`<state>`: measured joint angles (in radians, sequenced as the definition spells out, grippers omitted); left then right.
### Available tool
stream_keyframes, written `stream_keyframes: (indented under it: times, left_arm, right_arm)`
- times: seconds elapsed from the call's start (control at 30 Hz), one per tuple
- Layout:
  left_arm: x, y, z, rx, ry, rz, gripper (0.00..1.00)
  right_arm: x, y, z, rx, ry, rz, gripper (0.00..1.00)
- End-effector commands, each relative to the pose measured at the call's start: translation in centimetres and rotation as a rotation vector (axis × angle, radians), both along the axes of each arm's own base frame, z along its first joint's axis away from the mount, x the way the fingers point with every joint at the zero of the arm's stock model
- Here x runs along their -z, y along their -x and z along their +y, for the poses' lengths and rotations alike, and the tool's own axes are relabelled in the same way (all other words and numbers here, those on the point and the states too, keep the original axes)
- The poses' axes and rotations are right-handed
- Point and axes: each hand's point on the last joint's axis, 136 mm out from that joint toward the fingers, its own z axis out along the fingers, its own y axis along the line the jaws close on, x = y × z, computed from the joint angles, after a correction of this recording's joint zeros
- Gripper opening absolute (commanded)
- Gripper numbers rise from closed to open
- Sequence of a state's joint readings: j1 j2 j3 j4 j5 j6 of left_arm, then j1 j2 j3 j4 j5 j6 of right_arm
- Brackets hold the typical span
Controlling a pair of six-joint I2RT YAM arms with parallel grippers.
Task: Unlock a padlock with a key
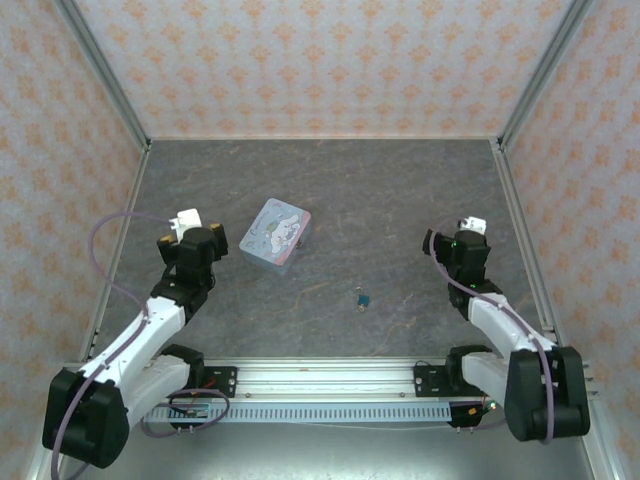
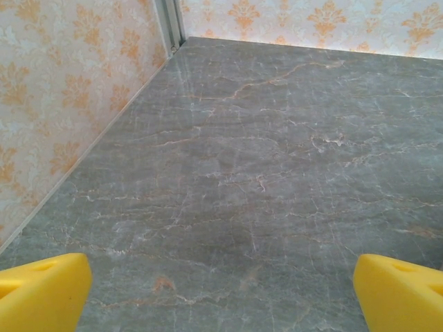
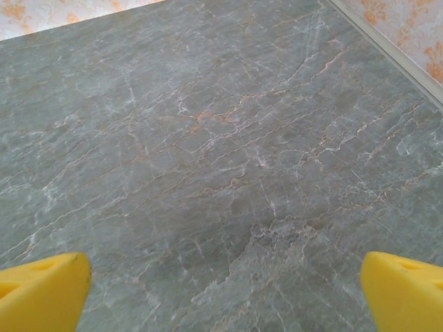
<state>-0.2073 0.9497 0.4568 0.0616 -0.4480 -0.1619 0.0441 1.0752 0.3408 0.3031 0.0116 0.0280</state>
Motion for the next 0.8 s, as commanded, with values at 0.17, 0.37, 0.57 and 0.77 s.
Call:
stream_keyframes:
  times: [0.17,0.37,0.57,0.77]
  left_arm:
    - [0.6,-2.5,0.2,0.014,-0.006,-0.133,0.97]
    - [2.4,-3.8,0.3,0.035,-0.035,-0.130,0.97]
    - [3.1,-4.9,0.2,0.091,-0.042,-0.140,0.97]
    - [5.8,-6.8,0.4,0.112,-0.018,-0.107,0.97]
  right_arm:
    - [-1.4,-4.1,-0.6,-0.044,-0.034,-0.167,0.99]
    - [1.2,-5.3,-1.0,-0.047,-0.023,-0.170,0.99]
    - [1.7,-6.4,-0.7,-0.073,-0.022,-0.126,0.99]
    - [1.8,-6.5,-0.6,-0.064,-0.004,-0.109,0.99]
